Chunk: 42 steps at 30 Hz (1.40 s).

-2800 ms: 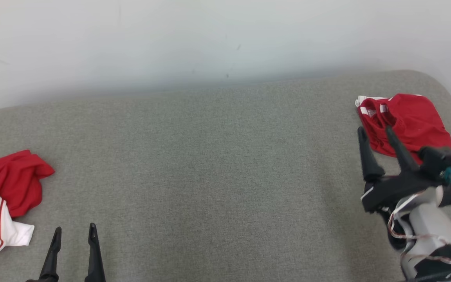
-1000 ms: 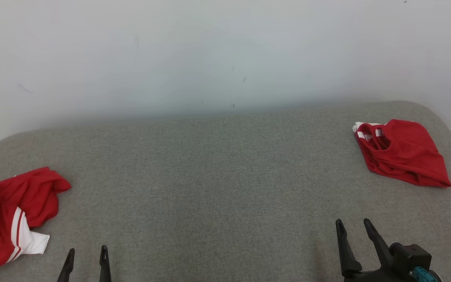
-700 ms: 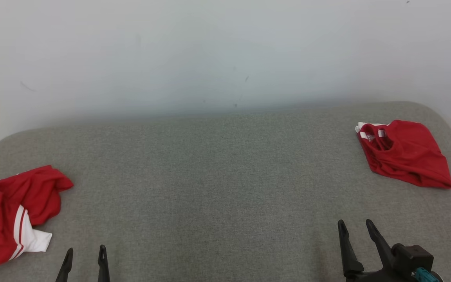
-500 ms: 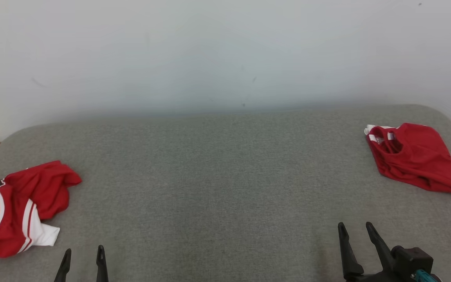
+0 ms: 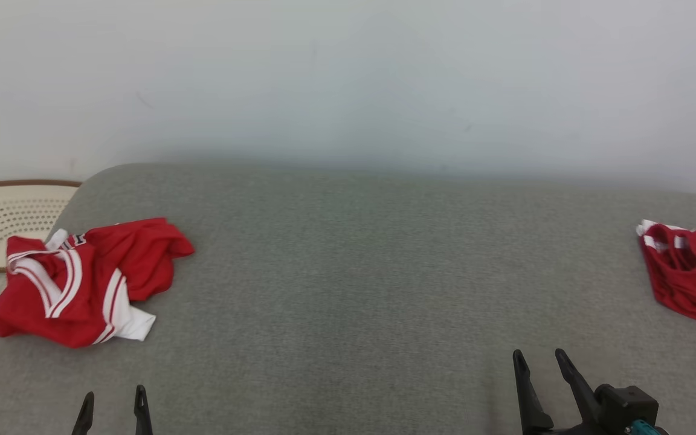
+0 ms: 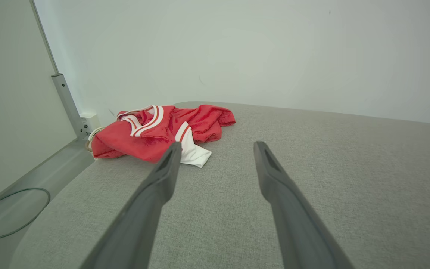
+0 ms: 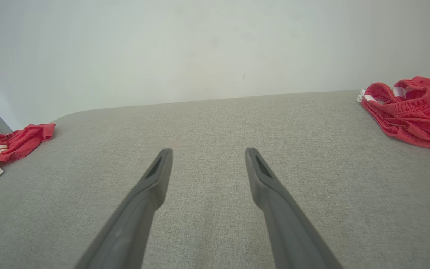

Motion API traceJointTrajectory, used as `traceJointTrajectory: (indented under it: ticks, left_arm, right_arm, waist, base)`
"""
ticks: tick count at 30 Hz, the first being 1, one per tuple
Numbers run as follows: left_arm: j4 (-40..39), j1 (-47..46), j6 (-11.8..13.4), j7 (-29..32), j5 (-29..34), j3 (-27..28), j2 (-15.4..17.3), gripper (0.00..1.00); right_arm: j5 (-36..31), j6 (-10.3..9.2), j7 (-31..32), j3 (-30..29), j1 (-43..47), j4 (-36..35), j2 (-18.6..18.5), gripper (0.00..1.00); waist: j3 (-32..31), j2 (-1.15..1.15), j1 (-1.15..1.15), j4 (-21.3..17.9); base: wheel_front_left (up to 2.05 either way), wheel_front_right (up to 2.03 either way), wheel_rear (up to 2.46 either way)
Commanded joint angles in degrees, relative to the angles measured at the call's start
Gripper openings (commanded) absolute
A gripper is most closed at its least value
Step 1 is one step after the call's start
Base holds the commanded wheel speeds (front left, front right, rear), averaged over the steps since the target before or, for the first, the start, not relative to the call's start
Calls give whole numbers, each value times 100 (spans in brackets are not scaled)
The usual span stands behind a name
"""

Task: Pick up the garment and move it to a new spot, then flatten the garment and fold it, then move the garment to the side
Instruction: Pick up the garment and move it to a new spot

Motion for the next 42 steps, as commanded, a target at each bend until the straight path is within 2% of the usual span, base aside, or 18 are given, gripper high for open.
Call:
traceJointTrajectory:
  ticks: [1,26,34,42]
  left_arm:
    - [8,61,9,-20,-22,13,43,100]
    - [-73,92,120,61,-75,-13,192,100]
    - [-65,116,133,64,-121,10,243,100]
    - [-10,44,117,49,-254,-7,182,100]
  right_arm:
    - [40,-3,-46,10,-24,6,-1,100]
    - [174,-3,-214,275,-196,286,77,100]
    - [176,-3,-254,319,-245,354,108,100]
    - [204,-3,-265,365,-297,403,82,100]
  waist:
    - [-17,0,0,274]
    - [37,0,0,1609]
    - [30,0,0,1711]
    - [34,0,0,1623]
  base:
    - [0,0,0]
    - [0,0,0]
    - [0,0,0]
    - [0,0,0]
